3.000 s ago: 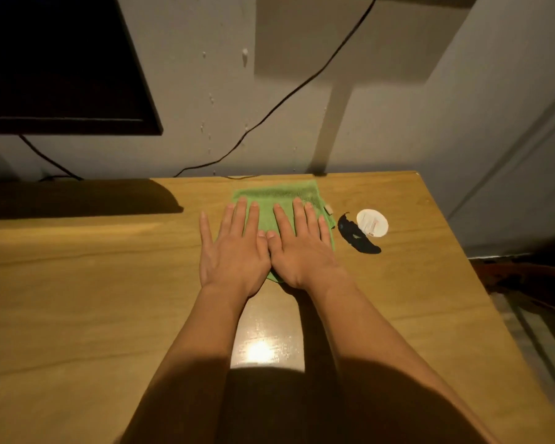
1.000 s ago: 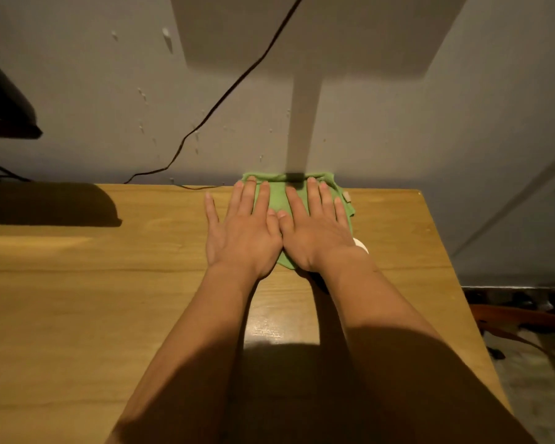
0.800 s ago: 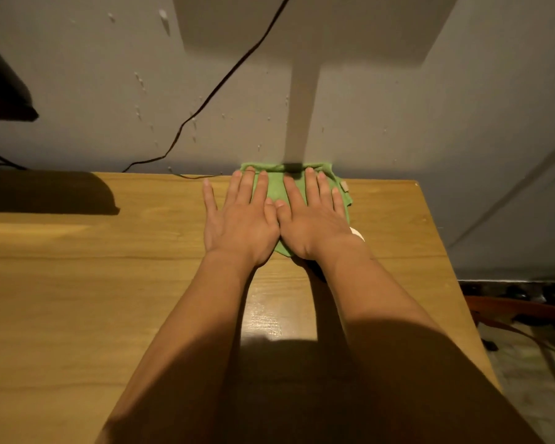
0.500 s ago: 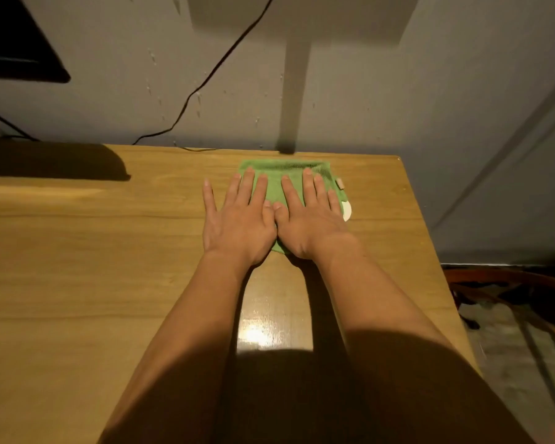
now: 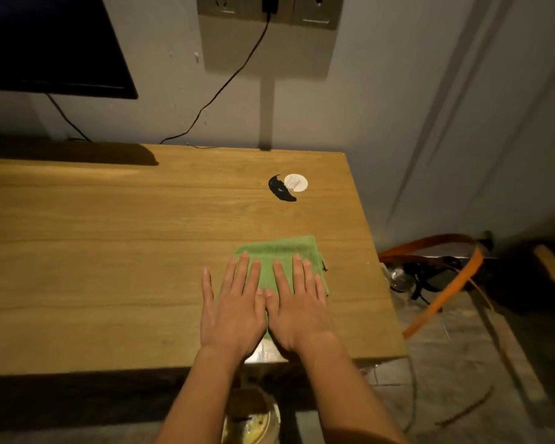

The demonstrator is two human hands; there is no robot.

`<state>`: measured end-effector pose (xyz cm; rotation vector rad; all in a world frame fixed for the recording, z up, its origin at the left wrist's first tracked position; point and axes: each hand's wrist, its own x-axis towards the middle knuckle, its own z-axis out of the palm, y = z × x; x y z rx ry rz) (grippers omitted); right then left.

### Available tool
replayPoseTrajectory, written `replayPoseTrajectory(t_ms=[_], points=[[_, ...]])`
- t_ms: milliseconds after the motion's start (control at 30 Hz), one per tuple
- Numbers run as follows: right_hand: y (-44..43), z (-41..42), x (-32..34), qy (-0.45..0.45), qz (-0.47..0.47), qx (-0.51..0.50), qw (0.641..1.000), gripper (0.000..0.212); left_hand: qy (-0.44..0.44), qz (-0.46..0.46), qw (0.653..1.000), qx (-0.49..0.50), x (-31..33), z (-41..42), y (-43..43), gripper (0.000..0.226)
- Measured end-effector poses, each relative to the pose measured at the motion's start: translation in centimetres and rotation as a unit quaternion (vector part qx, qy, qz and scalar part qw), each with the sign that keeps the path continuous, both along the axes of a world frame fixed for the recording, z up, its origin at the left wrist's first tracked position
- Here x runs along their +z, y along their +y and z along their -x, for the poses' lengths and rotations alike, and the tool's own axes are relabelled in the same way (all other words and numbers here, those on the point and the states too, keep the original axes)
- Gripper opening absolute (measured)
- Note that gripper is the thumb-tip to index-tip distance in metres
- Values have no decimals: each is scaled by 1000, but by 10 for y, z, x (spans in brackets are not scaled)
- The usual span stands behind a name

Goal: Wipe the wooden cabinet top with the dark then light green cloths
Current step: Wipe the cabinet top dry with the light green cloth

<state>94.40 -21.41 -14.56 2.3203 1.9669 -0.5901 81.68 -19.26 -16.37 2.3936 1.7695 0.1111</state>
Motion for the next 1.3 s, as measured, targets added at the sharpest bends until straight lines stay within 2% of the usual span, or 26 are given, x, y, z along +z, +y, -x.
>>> replayPoseTrajectory(t_ms=[267, 433, 533, 667, 967, 1300], points=[[-101, 6, 11, -41, 37, -18, 998, 58, 8, 49, 999, -6, 13, -3, -101, 61], [-109, -2, 16, -54, 57, 8, 997, 61, 22, 54, 998, -16, 19, -10, -110, 64], [-93, -9, 14, -54, 60, 12, 997, 62, -13, 75, 997, -20, 30, -14, -96, 60], [-49, -27, 13, -46, 51, 7, 998, 61, -5, 58, 998, -23, 20, -32, -50, 60], [105, -88, -3, -29, -25, -26, 999, 61, -11, 6, 1000, -14, 1, -91, 112, 59], [242, -134, -9, -26, -33, -22, 999, 61, -23, -8, 1000, -20, -7, -136, 251, 59]])
